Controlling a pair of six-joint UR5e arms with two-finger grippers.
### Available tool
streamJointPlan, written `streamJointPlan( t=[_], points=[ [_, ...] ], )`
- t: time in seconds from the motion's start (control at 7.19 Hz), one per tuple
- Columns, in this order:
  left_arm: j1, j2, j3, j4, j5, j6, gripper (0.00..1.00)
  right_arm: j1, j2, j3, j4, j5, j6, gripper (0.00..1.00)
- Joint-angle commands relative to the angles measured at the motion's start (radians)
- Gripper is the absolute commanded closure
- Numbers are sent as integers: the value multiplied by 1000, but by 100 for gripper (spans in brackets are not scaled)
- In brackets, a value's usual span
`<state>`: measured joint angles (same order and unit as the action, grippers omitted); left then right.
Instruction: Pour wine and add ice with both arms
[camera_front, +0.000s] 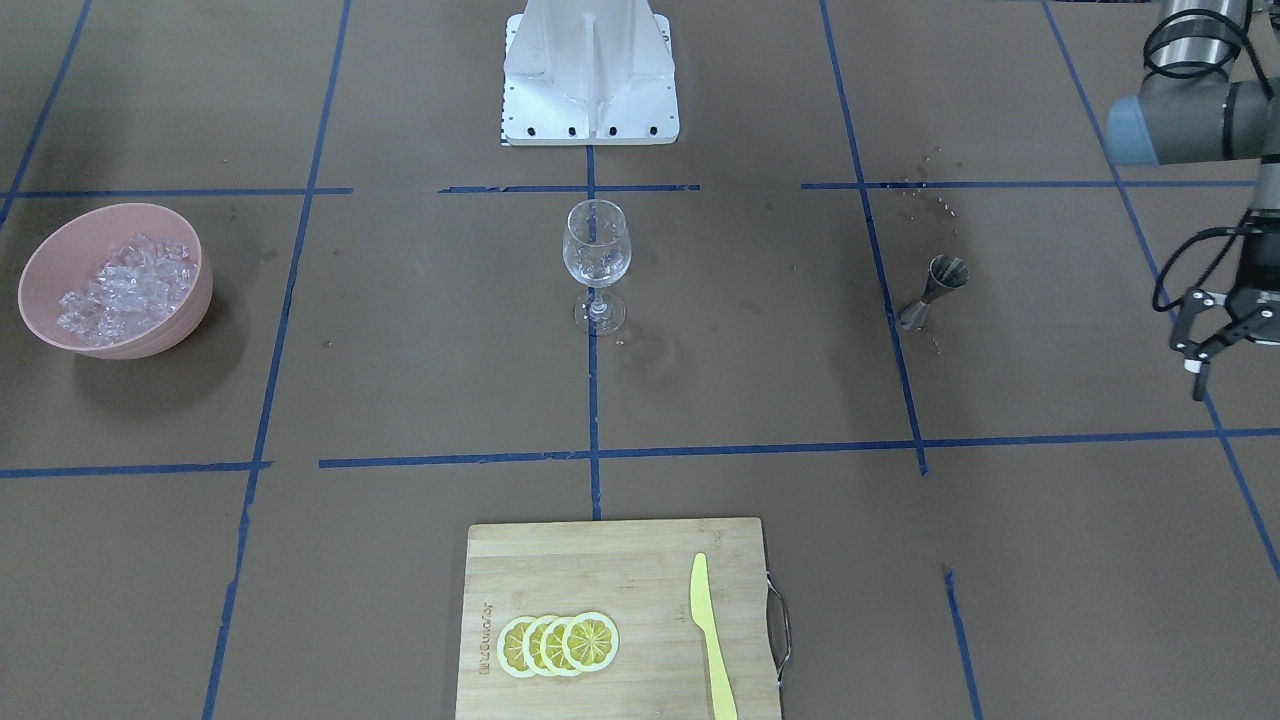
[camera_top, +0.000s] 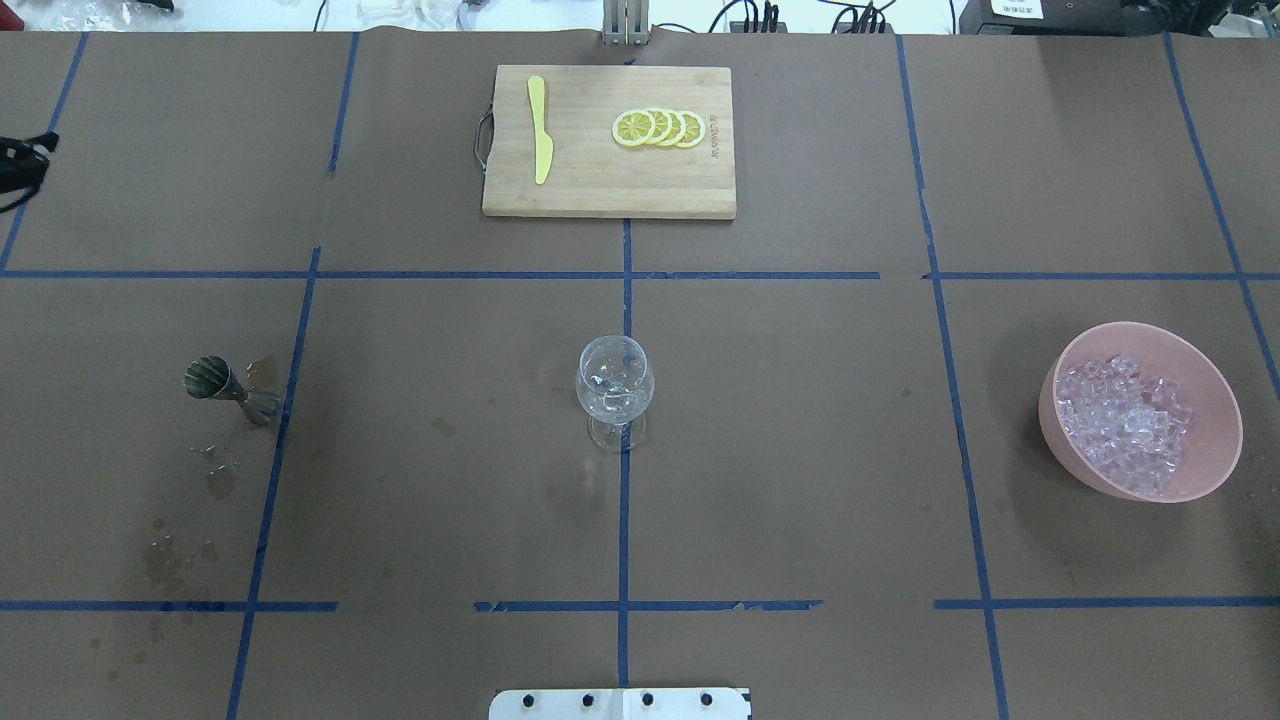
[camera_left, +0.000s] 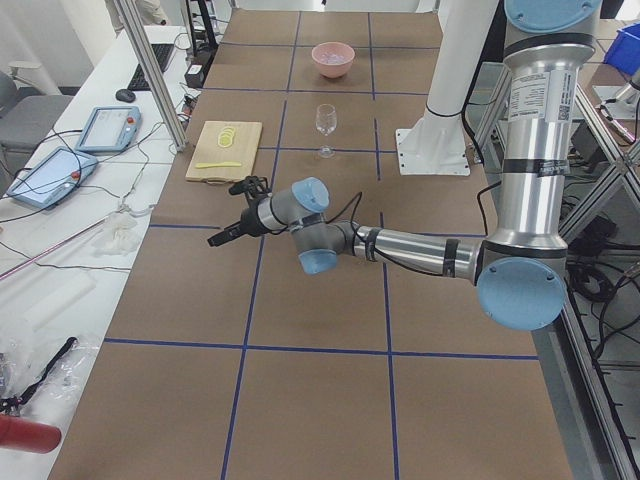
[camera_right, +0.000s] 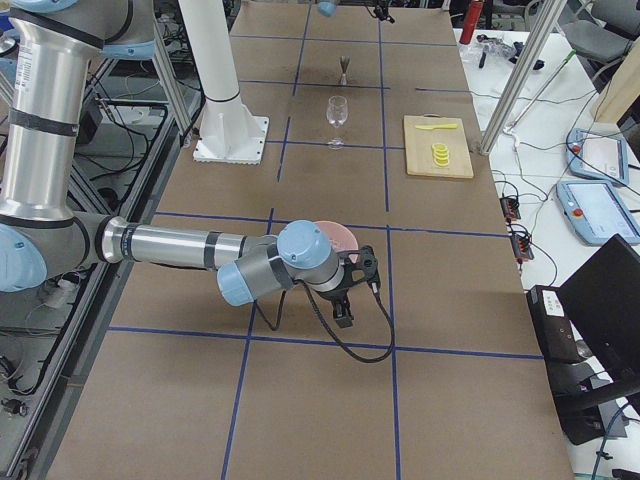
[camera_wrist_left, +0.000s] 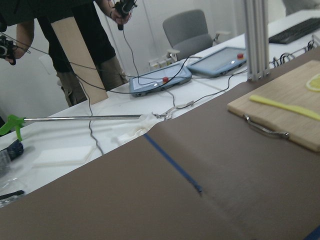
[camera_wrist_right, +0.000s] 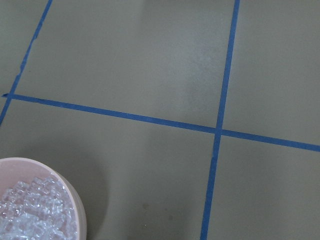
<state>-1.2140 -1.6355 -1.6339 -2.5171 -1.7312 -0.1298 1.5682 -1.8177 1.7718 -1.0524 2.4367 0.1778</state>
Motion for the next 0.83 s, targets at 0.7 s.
streamJointPlan(
  t=[0.7],
  points=[
    [-331,-30,-21,1072,-650,316,0,-397,-5,224,3,-124,409,0]
  ],
)
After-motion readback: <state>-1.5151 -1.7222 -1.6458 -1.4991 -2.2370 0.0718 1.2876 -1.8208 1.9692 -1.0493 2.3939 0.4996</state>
